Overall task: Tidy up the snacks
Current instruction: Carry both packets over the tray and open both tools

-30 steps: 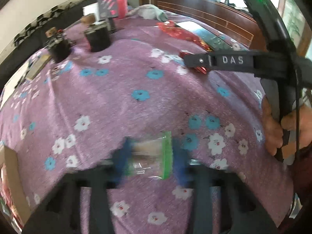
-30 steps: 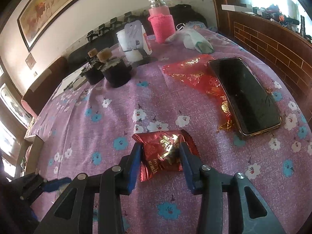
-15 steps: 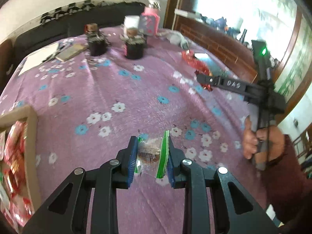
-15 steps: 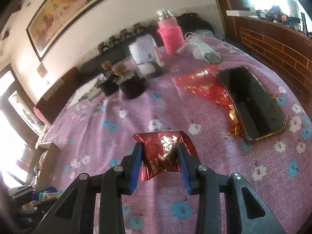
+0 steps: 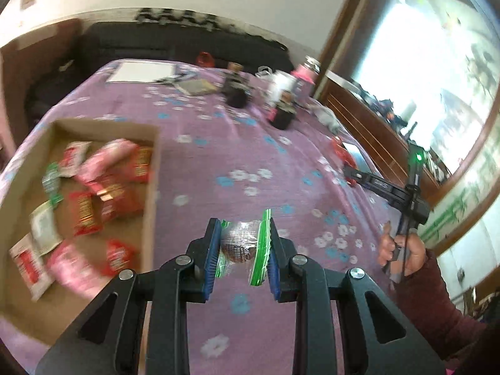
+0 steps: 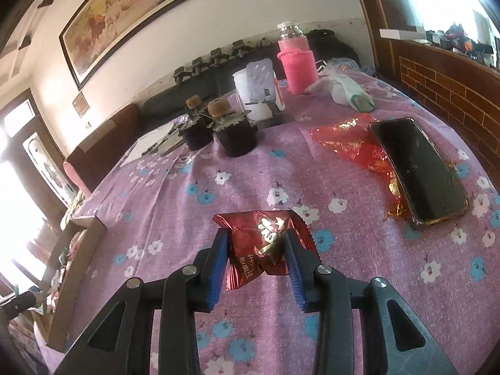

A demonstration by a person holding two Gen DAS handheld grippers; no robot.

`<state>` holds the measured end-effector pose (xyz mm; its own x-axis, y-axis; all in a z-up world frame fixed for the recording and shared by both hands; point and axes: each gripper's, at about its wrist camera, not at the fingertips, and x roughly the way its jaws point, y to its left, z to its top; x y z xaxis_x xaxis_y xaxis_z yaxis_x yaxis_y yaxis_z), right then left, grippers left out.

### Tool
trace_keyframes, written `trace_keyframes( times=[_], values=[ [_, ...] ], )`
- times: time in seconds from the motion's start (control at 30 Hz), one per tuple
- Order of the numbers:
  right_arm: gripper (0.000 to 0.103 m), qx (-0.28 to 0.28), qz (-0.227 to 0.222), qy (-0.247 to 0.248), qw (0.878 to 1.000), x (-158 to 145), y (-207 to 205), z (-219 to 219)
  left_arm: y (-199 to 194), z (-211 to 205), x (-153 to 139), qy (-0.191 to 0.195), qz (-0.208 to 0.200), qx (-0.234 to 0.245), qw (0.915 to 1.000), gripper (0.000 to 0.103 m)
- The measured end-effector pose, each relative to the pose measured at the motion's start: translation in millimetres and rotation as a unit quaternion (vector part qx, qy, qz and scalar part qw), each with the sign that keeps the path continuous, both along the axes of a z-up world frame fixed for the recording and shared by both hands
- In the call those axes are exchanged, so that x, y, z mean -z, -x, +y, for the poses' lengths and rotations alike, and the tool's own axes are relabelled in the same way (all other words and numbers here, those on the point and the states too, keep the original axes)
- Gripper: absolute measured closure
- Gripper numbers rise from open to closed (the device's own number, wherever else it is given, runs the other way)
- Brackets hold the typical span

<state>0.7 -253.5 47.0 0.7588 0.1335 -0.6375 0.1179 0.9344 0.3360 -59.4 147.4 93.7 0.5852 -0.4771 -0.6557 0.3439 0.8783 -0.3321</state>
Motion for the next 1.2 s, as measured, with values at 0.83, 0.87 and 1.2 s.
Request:
trace_keyframes(
  times=[0.83,0.87,1.2],
  values=[
    [0.067,-0.283,0.014,0.017,0.959,-41,27,278,9,149,46,0.014,0.039,-0.161,0.986,0.079],
    [0.067,-0.295,0.016,0.017,0.955,-39,28,290,8,151,49,0.013,0.044,-0.164,0.9855,0.079],
    [0.067,-0.374,0.032,0.04,0.926,-19,38,376,0,166,62,0.019,0.061,-0.187,0.9802,0.079]
  ],
)
